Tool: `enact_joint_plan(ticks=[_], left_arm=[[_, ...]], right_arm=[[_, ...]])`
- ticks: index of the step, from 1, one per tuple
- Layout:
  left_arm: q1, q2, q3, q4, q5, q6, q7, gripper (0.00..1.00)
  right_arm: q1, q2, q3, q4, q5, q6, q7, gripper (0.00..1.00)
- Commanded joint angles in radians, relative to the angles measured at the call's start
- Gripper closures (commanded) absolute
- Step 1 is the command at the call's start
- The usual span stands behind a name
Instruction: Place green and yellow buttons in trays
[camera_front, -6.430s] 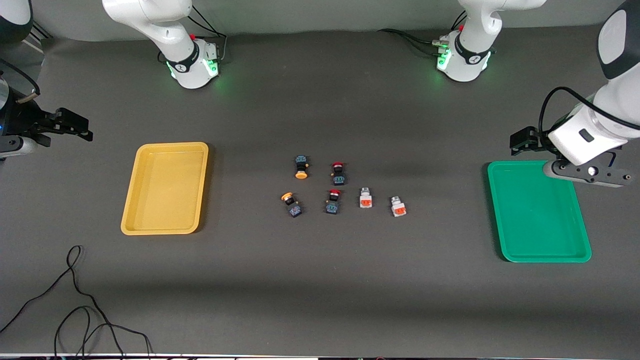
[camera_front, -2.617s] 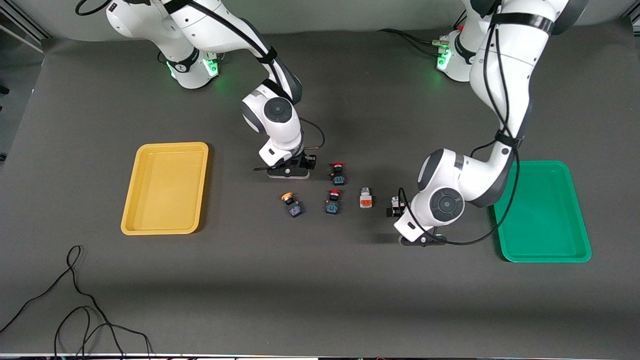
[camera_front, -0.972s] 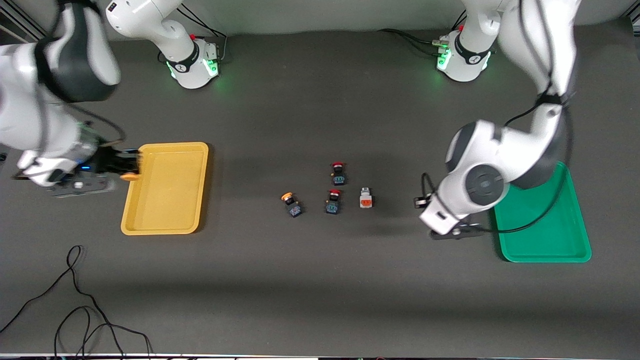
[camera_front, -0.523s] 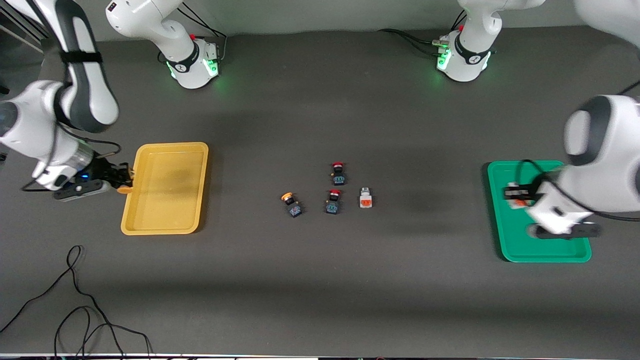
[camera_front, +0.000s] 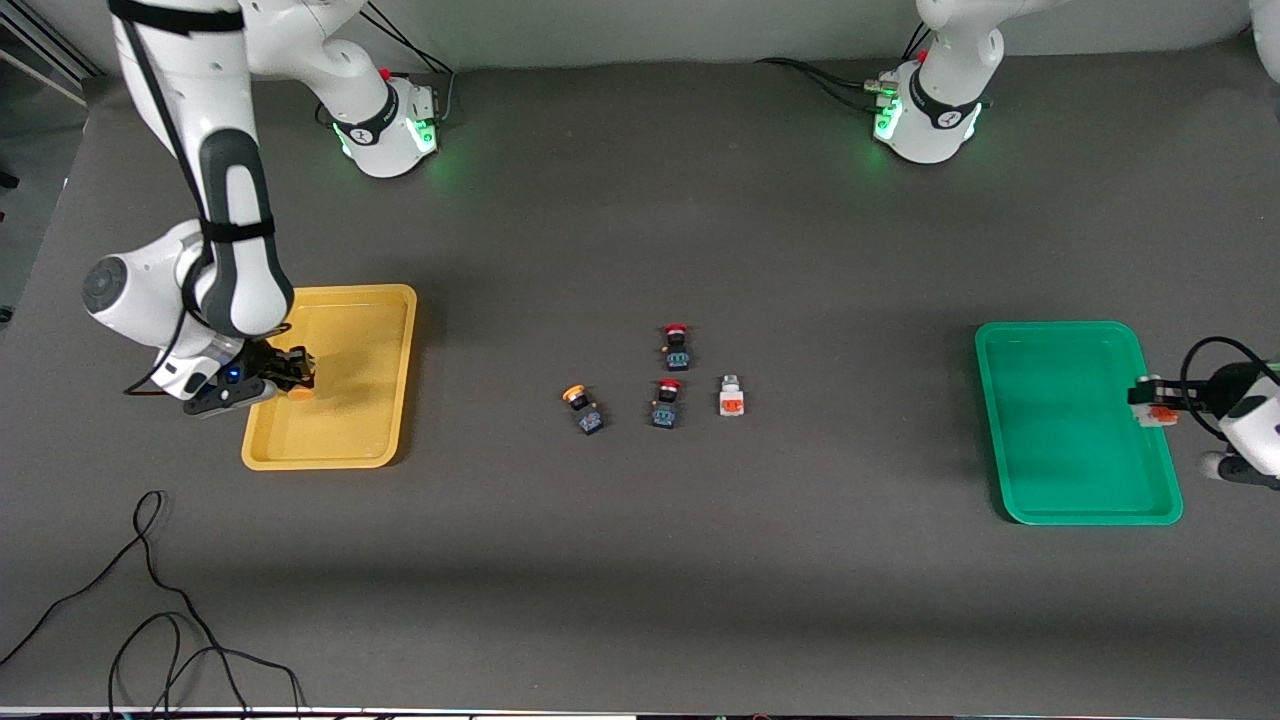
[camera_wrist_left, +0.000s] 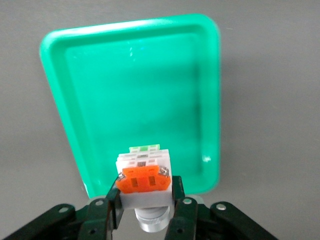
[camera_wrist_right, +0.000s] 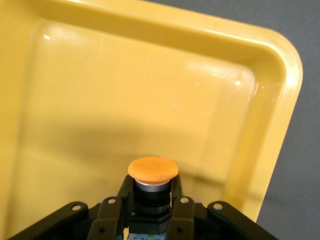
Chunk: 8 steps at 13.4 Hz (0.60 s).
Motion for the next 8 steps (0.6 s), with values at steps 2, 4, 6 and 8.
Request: enact_joint_plan(ticks=[2, 4, 6, 8], left_arm=[[0.032, -0.01, -0.014, -0.248, 0.056, 0.338, 0.016, 1.0], [0.046, 0.011, -0.012, -0.325, 0.058, 0.502, 0.018, 1.0], [0.063, 0.046, -0.011, -0.333, 0.065, 0.56, 0.027, 1.0], [0.073, 0.072, -0.007, -0.334, 0.081, 0.607, 0.044, 1.0]], right_arm=[[0.002, 0.01, -0.007, 0.046, 0.043, -0.023, -0.022, 0.0], [0.002, 0.007, -0.022, 0.089, 0.032, -0.125, -0.02, 0.0], [0.025, 0.007, -0.083, 0.158, -0.033, -0.223, 0.026, 0.0], [0.047, 0.004, -0.124, 0.314, -0.217, -0.393, 0.25, 0.0]])
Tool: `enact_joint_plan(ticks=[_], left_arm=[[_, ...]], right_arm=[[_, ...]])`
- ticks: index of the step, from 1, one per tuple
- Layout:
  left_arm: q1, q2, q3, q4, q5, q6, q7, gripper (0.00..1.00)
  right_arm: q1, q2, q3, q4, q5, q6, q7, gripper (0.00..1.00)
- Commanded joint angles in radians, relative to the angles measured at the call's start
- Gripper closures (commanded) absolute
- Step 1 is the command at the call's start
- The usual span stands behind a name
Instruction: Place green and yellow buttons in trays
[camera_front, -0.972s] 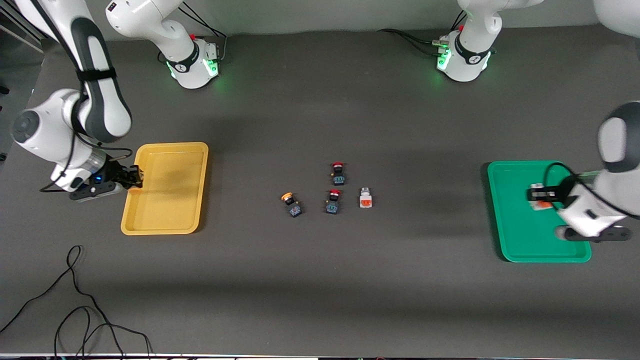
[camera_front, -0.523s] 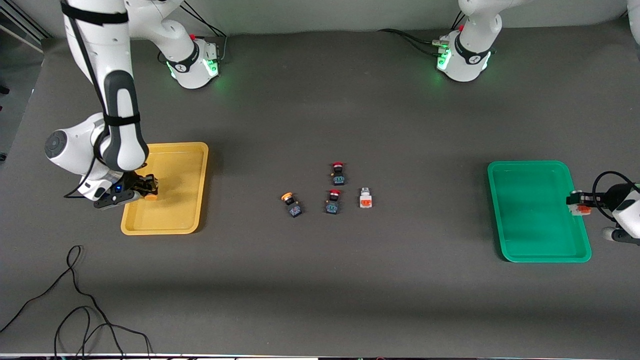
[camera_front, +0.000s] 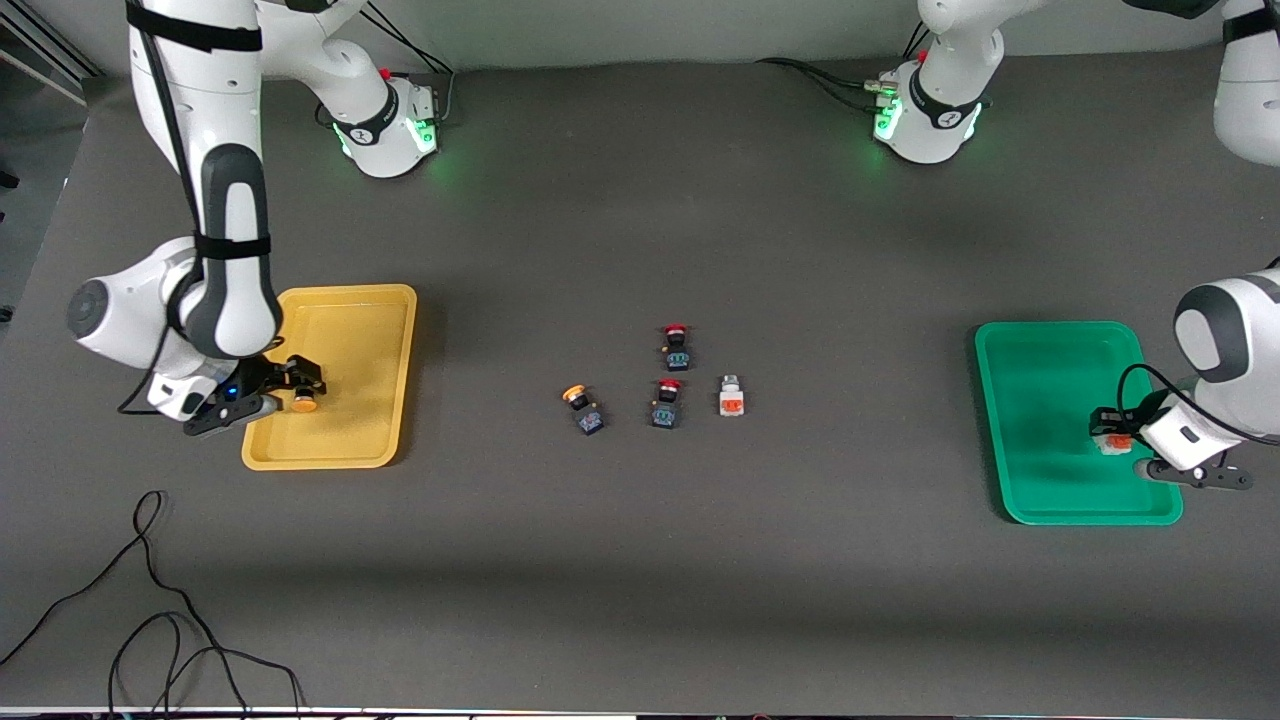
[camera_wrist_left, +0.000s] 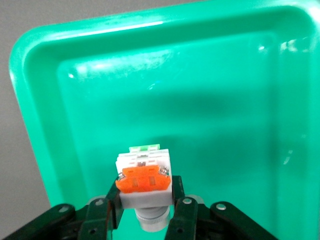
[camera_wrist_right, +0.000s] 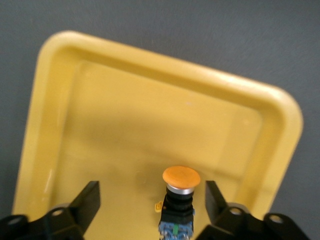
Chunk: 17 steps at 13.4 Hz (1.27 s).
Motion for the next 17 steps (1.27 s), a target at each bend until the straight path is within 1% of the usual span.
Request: enact_joint_plan(ticks=[1, 2, 3, 4, 5, 6, 8, 9, 10, 11, 13, 14, 15, 16, 17], left_arm=[[0.034, 0.011, -0.007, -0.015, 0.021, 0.055, 0.027, 1.0], [0.037, 0.024, -0.007, -0.015, 0.021, 0.067, 0.028, 0.95], [0.038, 0.031, -0.007, -0.015, 0.021, 0.076, 0.028, 0.77], [0.038, 0.034, -0.007, -0.015, 0.021, 0.078, 0.028, 0.61], [0.038, 0.034, -0.007, -0.015, 0.021, 0.076, 0.028, 0.27], [0.038, 0.034, -0.007, -0.015, 0.021, 0.075, 0.028, 0.01], [0.038, 0.022, -0.007, -0.014, 0.021, 0.058, 0.028, 0.0], [0.037, 0.005, -0.007, -0.014, 0.021, 0.04, 0.03, 0.0], [0.032, -0.019, -0.01, -0.011, 0.021, -0.002, 0.03, 0.01], [0.026, -0.044, -0.013, -0.003, 0.02, -0.055, 0.027, 0.02], [0.0, -0.106, -0.031, 0.006, 0.007, -0.156, 0.009, 0.02], [-0.018, -0.125, -0.034, 0.011, 0.004, -0.199, -0.017, 0.06], [-0.04, -0.137, -0.037, 0.017, 0.003, -0.233, -0.06, 0.18], [-0.066, -0.148, -0.048, 0.025, 0.003, -0.269, -0.118, 0.2], [-0.092, -0.16, -0.071, 0.031, 0.003, -0.307, -0.215, 0.19]], right_arm=[[0.022, -0.014, -0.049, 0.236, -0.195, -0.259, 0.254, 0.0], [0.022, -0.014, -0.049, 0.322, -0.236, -0.353, 0.317, 0.0], [0.025, -0.013, -0.049, 0.392, -0.266, -0.413, 0.38, 0.0], [0.025, -0.013, -0.043, 0.446, -0.284, -0.439, 0.422, 0.0], [0.038, -0.013, -0.036, 0.485, -0.289, -0.458, 0.44, 0.0], [0.074, -0.011, -0.034, 0.508, -0.289, -0.46, 0.471, 0.0], [0.158, 0.001, -0.033, 0.534, -0.289, -0.46, 0.609, 0.0], [0.207, 0.009, -0.022, 0.537, -0.281, -0.447, 0.685, 0.0], [0.25, 0.014, 0.007, 0.54, -0.277, -0.426, 0.757, 0.0], [0.272, 0.026, 0.061, 0.56, -0.278, -0.386, 0.842, 0.0], [0.279, 0.046, 0.159, 0.623, -0.281, -0.374, 0.978, 0.0], [0.279, 0.058, 0.193, 0.651, -0.28, -0.372, 1.012, 0.0], [0.279, 0.067, 0.214, 0.674, -0.28, -0.371, 1.019, 0.0], [0.279, 0.078, 0.239, 0.689, -0.277, -0.357, 1.008, 0.0], [0.279, 0.083, 0.268, 0.688, -0.277, -0.334, 1.017, 0.0]])
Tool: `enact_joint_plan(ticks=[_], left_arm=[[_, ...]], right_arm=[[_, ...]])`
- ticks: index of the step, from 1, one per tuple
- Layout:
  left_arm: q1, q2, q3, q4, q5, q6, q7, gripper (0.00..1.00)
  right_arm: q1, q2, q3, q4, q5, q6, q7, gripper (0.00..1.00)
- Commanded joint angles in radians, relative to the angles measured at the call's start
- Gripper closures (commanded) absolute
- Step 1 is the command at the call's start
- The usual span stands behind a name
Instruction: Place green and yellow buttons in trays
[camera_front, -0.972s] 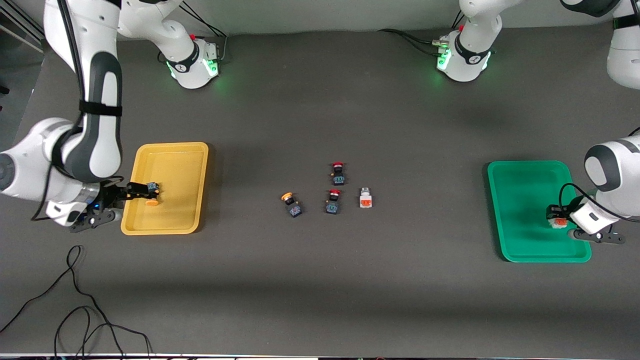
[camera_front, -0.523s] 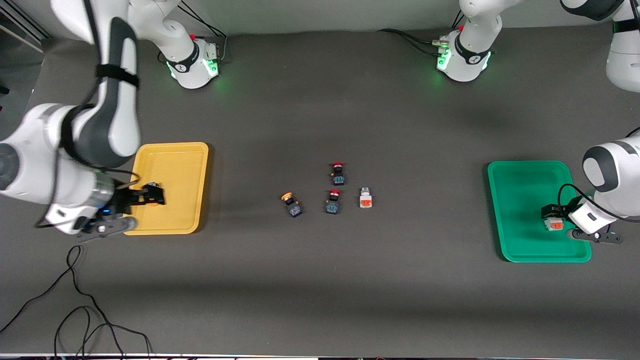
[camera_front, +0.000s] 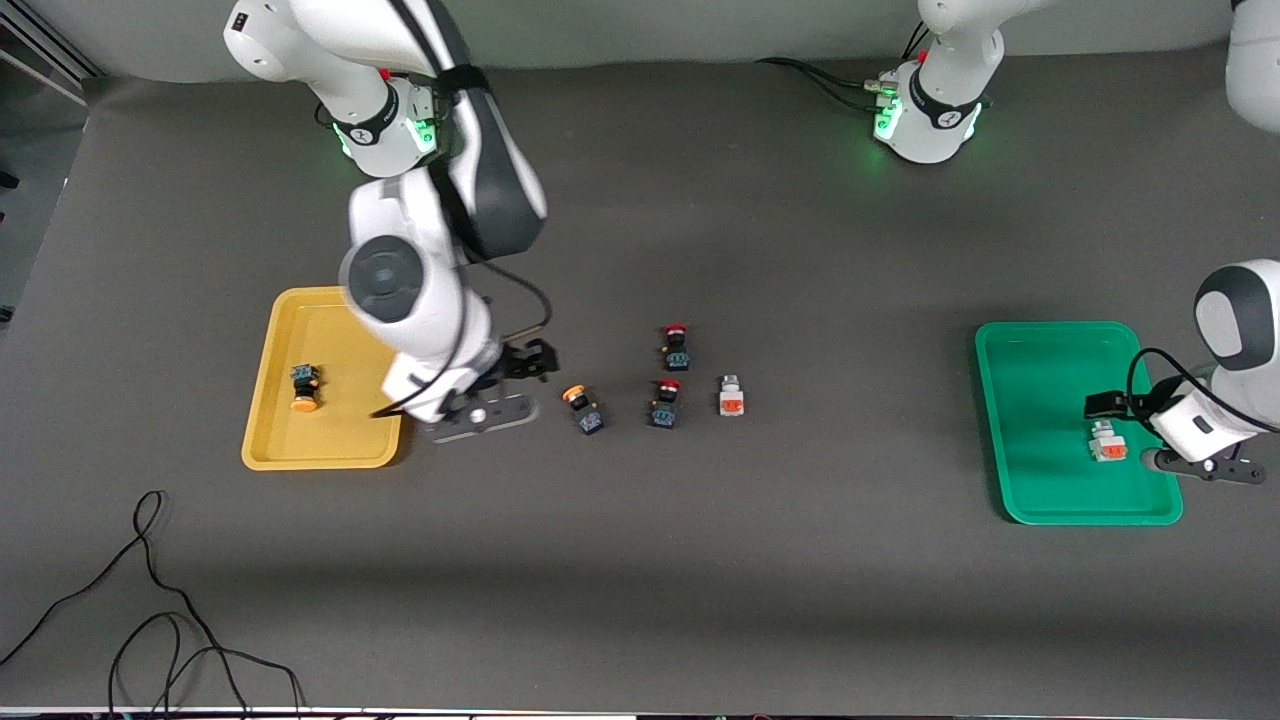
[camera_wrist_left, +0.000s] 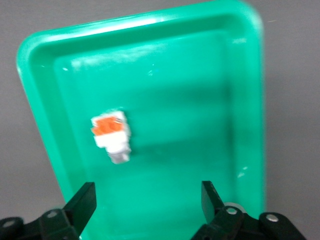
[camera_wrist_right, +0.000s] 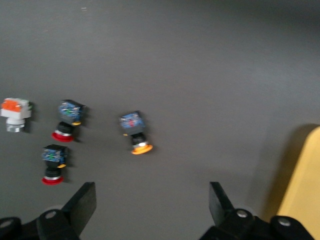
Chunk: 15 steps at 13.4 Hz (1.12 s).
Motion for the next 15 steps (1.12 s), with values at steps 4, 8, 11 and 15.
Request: enact_joint_plan(ticks=[4, 8, 11, 15], left_arm=[[-0.17, -0.024, -0.159, 0.024, 0.001, -0.111, -0.587, 0.01], [-0.391, 0.068, -0.186, 0.119, 0.004, -0.091, -0.922, 0.01], [-0.497, 0.134, -0.187, 0.161, 0.002, -0.075, -1.01, 0.0], [-0.594, 0.268, -0.186, 0.155, 0.002, 0.156, -1.079, 0.0]], right_arm=[[-0.026, 0.075, 0.12, -0.038, -0.01, 0.182, 0.014, 0.0], [-0.026, 0.13, 0.193, -0.17, -0.008, 0.444, 0.011, 0.0], [-0.027, 0.193, 0.22, -0.175, -0.007, 0.531, 0.014, 0.0], [-0.038, 0.221, 0.248, -0.173, 0.044, 0.571, 0.011, 0.31]])
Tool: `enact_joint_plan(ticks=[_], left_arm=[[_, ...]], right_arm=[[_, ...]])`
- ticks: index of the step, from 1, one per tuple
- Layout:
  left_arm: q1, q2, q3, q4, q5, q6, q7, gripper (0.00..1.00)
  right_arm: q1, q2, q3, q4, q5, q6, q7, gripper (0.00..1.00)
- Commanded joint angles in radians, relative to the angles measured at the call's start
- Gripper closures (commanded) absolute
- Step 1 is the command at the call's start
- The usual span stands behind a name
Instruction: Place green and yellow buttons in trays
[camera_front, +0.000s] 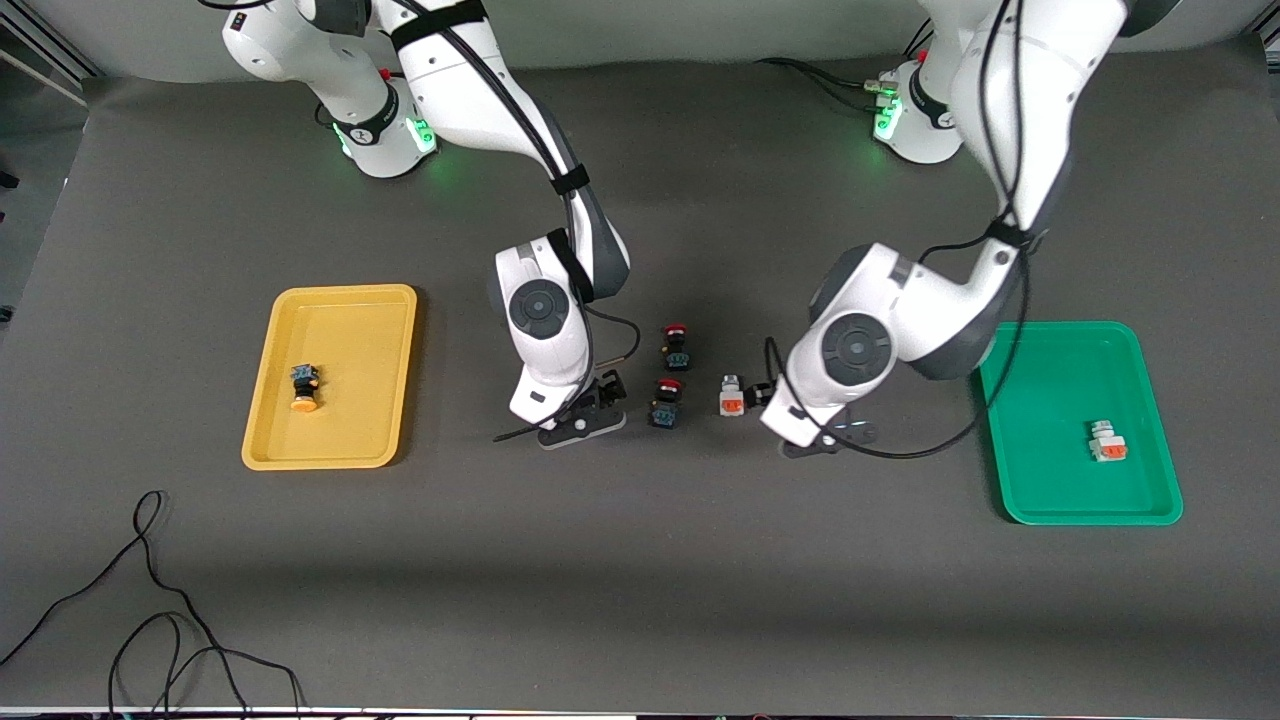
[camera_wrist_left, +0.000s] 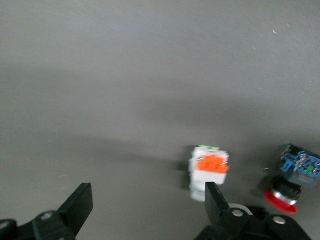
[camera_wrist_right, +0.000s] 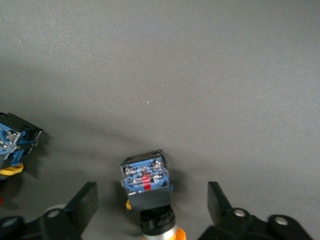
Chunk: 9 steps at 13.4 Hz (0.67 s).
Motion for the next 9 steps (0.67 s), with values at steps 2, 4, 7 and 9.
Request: enact_joint_plan(ticks=[2, 4, 7, 9], left_arm=[[-0.064, 0.138, 0.014, 0.034, 0.006, 0.176, -0.058, 0.0], [-0.065, 0.149, 0.014, 0.034, 0.011, 0.182, -0.058, 0.01], [-0.09, 0.149, 0.014, 0.034, 0.009, 0.173, -0.06, 0.01], [-0.091, 0.149, 0.017, 0.032, 0.012, 0.168, -0.058, 0.05]], right_arm=[[-0.015, 0.0, 0.01, 0.008, 0.021, 0.015, 0.009, 0.6], [-0.015, 0.0, 0.008, 0.008, 0.021, 0.015, 0.009, 0.76], [-0.018, -0.041, 0.001, 0.01, 0.021, -0.01, 0.012, 0.78], [-0.012, -0.098, -0.039, 0.031, 0.012, -0.126, 0.023, 0.78]])
